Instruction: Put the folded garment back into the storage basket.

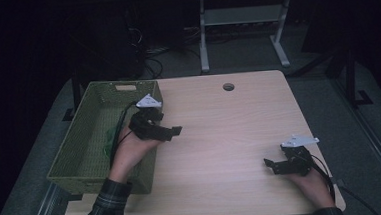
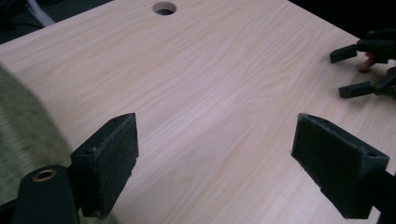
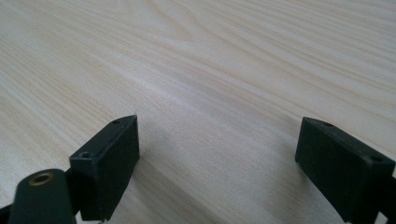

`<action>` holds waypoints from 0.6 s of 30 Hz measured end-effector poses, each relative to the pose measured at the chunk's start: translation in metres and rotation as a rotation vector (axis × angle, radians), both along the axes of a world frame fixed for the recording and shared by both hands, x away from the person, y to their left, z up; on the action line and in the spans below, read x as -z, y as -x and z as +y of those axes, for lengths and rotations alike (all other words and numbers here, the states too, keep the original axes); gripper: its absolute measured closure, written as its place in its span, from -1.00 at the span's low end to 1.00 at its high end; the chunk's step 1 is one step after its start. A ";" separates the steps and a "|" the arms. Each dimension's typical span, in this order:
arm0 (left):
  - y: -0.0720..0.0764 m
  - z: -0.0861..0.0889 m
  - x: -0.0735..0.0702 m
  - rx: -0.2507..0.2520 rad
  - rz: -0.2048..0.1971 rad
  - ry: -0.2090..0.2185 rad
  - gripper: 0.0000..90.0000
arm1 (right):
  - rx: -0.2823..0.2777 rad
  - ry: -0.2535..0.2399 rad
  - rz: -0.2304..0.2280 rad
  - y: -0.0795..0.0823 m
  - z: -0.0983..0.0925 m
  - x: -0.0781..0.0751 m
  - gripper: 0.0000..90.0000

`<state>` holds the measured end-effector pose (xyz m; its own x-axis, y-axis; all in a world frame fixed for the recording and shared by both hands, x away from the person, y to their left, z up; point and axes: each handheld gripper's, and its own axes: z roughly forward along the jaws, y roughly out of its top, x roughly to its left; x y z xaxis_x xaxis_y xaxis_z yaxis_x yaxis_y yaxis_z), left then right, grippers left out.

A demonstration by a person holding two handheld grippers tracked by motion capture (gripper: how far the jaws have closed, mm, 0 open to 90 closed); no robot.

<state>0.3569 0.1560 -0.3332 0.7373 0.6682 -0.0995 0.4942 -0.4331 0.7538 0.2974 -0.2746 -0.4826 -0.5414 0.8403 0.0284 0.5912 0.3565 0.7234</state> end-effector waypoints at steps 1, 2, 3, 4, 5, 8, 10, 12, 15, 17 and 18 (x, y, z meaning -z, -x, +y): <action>0.000 -0.005 0.002 0.008 -0.008 -0.003 -0.69 | 0.000 0.000 0.000 0.000 0.000 0.000 -0.71; 0.001 -0.010 0.003 0.012 -0.011 -0.001 -0.69 | -0.001 0.001 0.000 0.000 0.000 0.000 -0.71; 0.002 -0.015 0.006 0.020 -0.011 -0.001 -0.69 | -0.002 0.001 0.000 0.000 0.000 0.000 -0.71; 0.003 -0.020 0.008 0.025 -0.012 -0.002 -0.69 | -0.002 0.001 0.000 0.000 0.000 0.000 -0.71; 0.004 -0.026 0.011 0.029 -0.013 -0.001 -0.69 | -0.002 0.001 0.000 0.000 0.000 0.000 -0.71; 0.006 -0.037 0.020 0.037 -0.022 -0.013 -0.69 | -0.001 0.001 0.000 0.000 0.000 0.000 -0.71; 0.007 -0.044 0.027 0.046 -0.024 -0.020 -0.69 | -0.002 0.001 0.000 0.000 0.000 0.000 -0.71; 0.009 -0.050 0.036 0.047 -0.021 -0.022 -0.69 | -0.002 0.001 0.000 0.000 0.000 0.000 -0.71; 0.009 -0.057 0.050 0.045 -0.014 -0.033 -0.69 | -0.002 0.002 0.000 0.000 0.000 0.000 -0.71; 0.009 -0.060 0.058 0.044 -0.014 -0.043 -0.69 | -0.002 0.002 0.001 0.000 0.000 0.000 -0.71; 0.009 -0.061 0.062 0.042 -0.020 -0.048 -0.69 | -0.002 0.001 0.000 0.000 0.000 0.000 -0.71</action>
